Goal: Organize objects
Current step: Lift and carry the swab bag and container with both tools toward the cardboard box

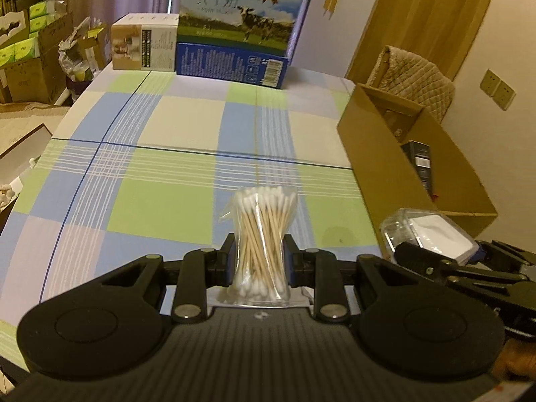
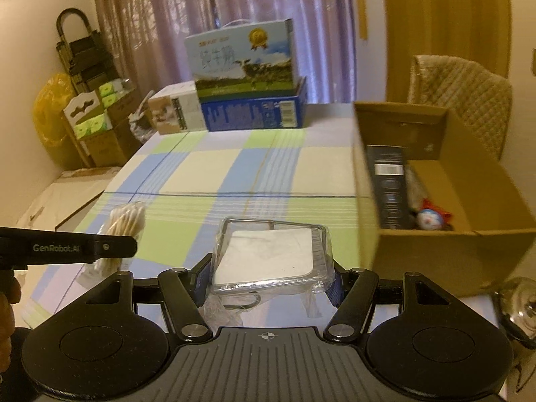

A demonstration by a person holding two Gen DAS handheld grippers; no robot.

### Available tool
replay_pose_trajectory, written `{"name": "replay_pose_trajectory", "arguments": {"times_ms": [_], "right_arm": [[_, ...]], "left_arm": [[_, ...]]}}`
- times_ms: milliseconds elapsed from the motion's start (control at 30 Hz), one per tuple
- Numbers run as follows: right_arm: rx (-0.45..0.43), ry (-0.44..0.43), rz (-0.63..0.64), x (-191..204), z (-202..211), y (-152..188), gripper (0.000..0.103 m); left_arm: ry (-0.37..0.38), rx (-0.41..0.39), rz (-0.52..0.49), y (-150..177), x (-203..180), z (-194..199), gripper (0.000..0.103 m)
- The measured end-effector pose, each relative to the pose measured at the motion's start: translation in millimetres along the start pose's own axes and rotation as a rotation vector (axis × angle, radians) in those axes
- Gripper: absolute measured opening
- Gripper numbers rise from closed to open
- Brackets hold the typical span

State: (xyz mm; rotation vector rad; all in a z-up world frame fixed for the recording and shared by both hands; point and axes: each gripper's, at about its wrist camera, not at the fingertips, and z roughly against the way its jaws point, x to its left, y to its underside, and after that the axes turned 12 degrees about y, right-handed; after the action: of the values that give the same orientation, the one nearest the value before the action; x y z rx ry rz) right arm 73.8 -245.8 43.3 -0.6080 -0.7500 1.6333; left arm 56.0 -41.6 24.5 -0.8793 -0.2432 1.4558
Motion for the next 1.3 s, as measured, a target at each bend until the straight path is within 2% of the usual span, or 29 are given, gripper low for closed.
{"name": "replay_pose_trajectory", "arguments": {"times_ms": [267,500,967,1300], "right_arm": [[-0.030,0.049,-0.037,-33.1,35.7,9.0,0.062],[-0.038,0.083,-0.072,-59.4,51.1,14.8,0.062],[-0.053,0.135,-0.142,-103.1,61.1,14.2,0.062],[-0.056,0.182,-0.157,-134.4,59.0,3.9,0.062]], "left_arm": [[0.031,-0.003,-0.046,7.1,-34.6,7.8,0.023],[0.070,0.004,-0.070,10.7,-62.9,3.4,0.023],[0.126,0.042,-0.141,12.6,-109.5,-16.9,0.023],[0.174,0.060,-0.181,2.0,-139.9,-35.9,0.023]]}}
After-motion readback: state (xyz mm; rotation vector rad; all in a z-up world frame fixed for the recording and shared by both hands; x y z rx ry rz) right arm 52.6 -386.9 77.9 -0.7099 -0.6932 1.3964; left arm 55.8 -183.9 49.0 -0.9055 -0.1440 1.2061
